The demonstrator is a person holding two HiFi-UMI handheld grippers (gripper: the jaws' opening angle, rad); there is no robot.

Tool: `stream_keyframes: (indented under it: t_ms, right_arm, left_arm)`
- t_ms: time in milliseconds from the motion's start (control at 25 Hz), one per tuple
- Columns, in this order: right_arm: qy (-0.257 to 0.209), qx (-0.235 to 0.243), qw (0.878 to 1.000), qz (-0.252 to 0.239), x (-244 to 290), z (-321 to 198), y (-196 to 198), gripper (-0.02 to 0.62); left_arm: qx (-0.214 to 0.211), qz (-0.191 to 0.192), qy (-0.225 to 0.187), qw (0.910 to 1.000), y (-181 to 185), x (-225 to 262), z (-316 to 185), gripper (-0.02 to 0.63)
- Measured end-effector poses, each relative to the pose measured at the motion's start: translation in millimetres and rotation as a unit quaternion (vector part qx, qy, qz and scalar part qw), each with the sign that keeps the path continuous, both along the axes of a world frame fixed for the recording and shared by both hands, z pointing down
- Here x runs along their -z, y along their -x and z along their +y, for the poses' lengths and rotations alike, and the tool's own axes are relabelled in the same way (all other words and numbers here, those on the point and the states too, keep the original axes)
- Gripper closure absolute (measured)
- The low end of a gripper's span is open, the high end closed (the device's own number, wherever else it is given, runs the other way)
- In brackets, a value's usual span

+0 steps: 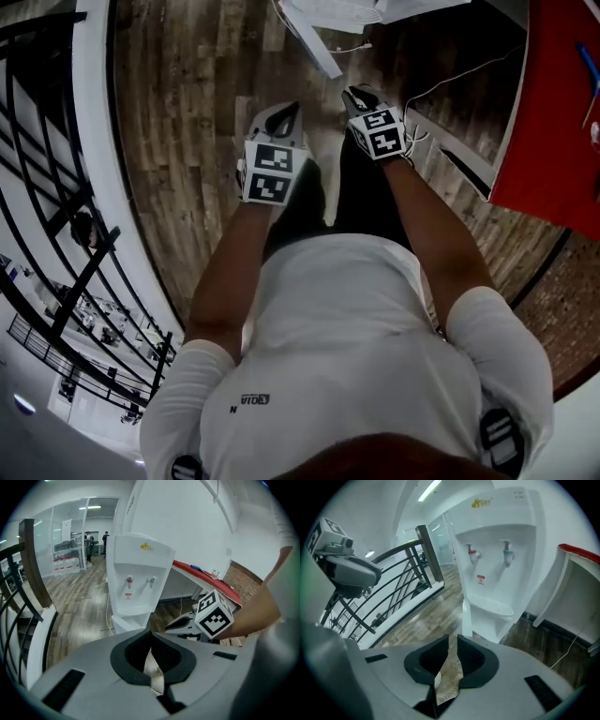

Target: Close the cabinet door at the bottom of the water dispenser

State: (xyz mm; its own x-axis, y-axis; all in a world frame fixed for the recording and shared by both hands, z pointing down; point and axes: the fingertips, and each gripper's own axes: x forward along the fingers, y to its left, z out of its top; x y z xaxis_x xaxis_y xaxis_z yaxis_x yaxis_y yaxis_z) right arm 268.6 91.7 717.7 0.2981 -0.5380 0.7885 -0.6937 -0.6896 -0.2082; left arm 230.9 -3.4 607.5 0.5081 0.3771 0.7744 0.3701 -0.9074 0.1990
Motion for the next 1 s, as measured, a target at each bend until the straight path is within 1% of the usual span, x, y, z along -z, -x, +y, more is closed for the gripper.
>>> stream_keyframes:
  t_ms: [40,80,120,200,400,560,720,920,1000]
  right_arm:
    - [0.001,-0.001,1.0,-0.007,-10.7,-0.8,-1.8,0.554]
    - [0.003,0.0,1.0,-0.016,-21.1,-1.4,-2.4,0.512]
    - [0.006,0.001,1.0,-0.025,-31.1,-1.4,-2.3,0.487]
    - [0.014,0.006,0.999,-0.034,-48.5,0.8,-1.4,0.479]
    - [0.028,0.005,0.998,-0.048,-93.8,2.4,-1.9,0.442]
    - [0.05,-0.017,0.997,-0.058,-131.7,3.0,-4.5,0.436]
    - [0.064,-0.037,0.995,-0.07,-159.7,4.9,-8.3,0.436]
    - [0.069,-0.037,0.995,-0.06,-172.3,-0.7,-14.0,0.426]
    - [0.071,-0.026,0.996,-0.051,-174.0,-5.7,-19.4,0.422]
  left_arm:
    - [0.002,-0.005,-0.001,1.0,-1.2,-8.2,1.0,0.611]
    - [0.006,-0.012,-0.002,0.9999,-2.2,-16.4,2.0,0.61]
    - [0.009,-0.018,-0.003,0.9998,-2.9,-24.3,3.4,0.611]
    - [0.013,-0.029,-0.004,0.9995,-3.1,-37.0,7.9,0.611]
    - [0.018,-0.039,-0.007,0.9991,-4.8,-68.3,15.0,0.611]
    - [0.017,-0.05,-0.01,0.9985,-5.7,-93.3,14.2,0.611]
    - [0.021,-0.052,-0.012,0.9983,-9.0,-111.2,17.1,0.611]
    - [0.033,-0.072,-0.007,0.9968,-8.4,-127.5,18.2,0.611]
    - [0.039,-0.077,-0.006,0.9962,-9.1,-133.3,16.7,0.61]
